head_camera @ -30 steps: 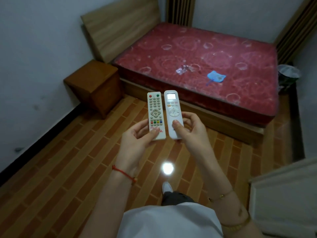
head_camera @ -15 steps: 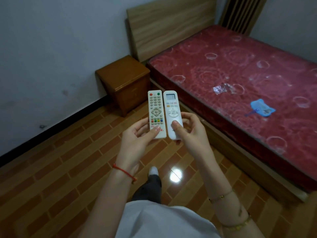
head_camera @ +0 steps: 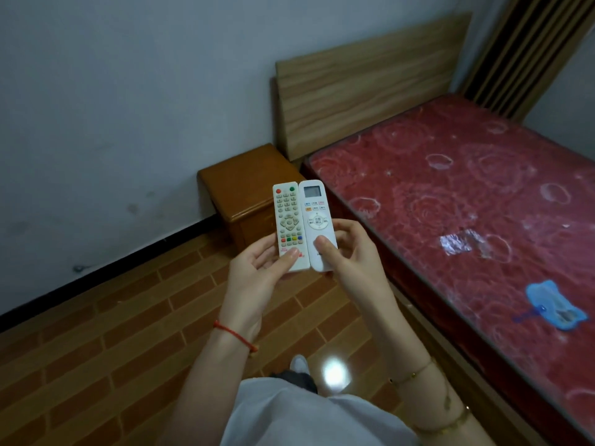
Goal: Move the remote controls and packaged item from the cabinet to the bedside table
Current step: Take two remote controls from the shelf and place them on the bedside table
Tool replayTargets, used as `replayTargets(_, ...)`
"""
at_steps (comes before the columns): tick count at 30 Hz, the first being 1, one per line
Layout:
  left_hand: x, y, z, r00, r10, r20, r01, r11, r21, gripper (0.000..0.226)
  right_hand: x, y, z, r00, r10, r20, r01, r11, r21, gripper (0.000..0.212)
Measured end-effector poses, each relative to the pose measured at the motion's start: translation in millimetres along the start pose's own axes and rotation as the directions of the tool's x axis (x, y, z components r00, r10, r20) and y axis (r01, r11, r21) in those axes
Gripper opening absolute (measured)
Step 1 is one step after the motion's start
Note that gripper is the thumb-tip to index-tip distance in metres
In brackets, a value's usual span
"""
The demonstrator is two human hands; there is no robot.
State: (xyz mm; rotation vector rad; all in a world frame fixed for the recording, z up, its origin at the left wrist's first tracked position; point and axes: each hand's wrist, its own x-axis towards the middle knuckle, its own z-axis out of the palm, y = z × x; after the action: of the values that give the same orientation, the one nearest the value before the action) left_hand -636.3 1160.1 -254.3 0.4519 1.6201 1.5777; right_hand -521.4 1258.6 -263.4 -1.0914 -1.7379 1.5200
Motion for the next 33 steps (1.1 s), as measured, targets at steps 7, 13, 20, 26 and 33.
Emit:
replayTargets(7,103,40,7,0.998,-0.02,-0.064,0.018,0.999,-0.029,0.043,117,-17,15,0.997,-0.001,0.072,0.0,1.0,0.008,0.035)
replayTargets(13,181,51,8,0.983,-0.045,-0.177,0.039,0.999,-0.036,0.043,206,-15,34,0.987,0.006,0.159,-0.008,1.0,0.012,0.037)
replayTargets(20,287,64,14,0.96,-0.049,-0.276,0.049,0.999,-0.007,0.047,326,-8,54,0.963,-0.016,0.268,0.01,1.0,0.024,0.038)
replayTargets(26,381,86,19,0.932,-0.057,-0.357,0.062,0.998,0.002,0.044,433,-18,71,0.941,-0.005,0.339,0.005,1.0,0.002,0.038)
replayTargets(33,472,91,2,0.885,-0.146,-0.443,0.142,0.989,-0.042,0.046,527,-5,114,0.905,0.066,0.421,-0.05,0.998,-0.048,0.034)
